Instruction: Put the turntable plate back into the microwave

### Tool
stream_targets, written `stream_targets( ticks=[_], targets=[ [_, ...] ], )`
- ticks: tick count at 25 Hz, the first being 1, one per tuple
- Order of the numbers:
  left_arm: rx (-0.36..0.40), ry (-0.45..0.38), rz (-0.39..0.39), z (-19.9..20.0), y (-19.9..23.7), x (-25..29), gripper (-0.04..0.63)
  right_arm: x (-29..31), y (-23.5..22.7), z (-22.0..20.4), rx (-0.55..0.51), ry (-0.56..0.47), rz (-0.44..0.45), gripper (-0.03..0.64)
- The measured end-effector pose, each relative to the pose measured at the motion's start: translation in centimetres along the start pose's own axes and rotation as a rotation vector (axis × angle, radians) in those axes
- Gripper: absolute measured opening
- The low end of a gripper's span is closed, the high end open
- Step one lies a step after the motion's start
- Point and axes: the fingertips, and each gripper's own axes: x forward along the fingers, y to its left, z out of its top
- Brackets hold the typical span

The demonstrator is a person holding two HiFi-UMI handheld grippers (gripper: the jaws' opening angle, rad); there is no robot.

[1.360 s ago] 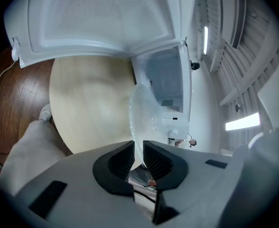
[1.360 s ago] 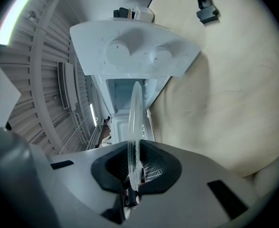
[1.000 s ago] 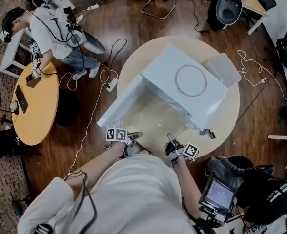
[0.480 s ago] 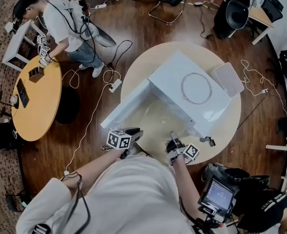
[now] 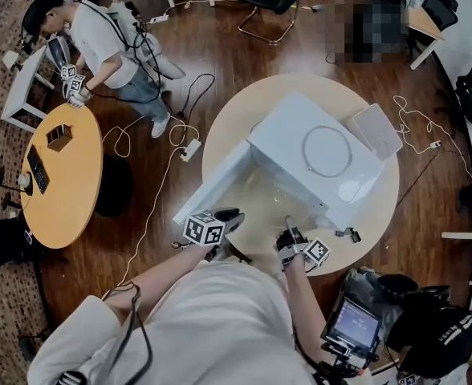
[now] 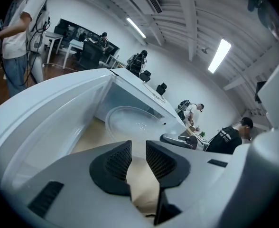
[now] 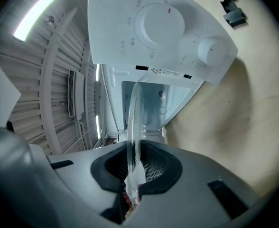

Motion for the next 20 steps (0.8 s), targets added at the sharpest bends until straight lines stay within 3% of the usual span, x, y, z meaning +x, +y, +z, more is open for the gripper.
stream_targets(
  ticks=[20],
  targets=[
    [0.087,0.088,-0.127,2.9,3.4,3.6,0.08,5.4,-0.9,2.4,0.041,-0.31,0.052,0.032]
  ],
)
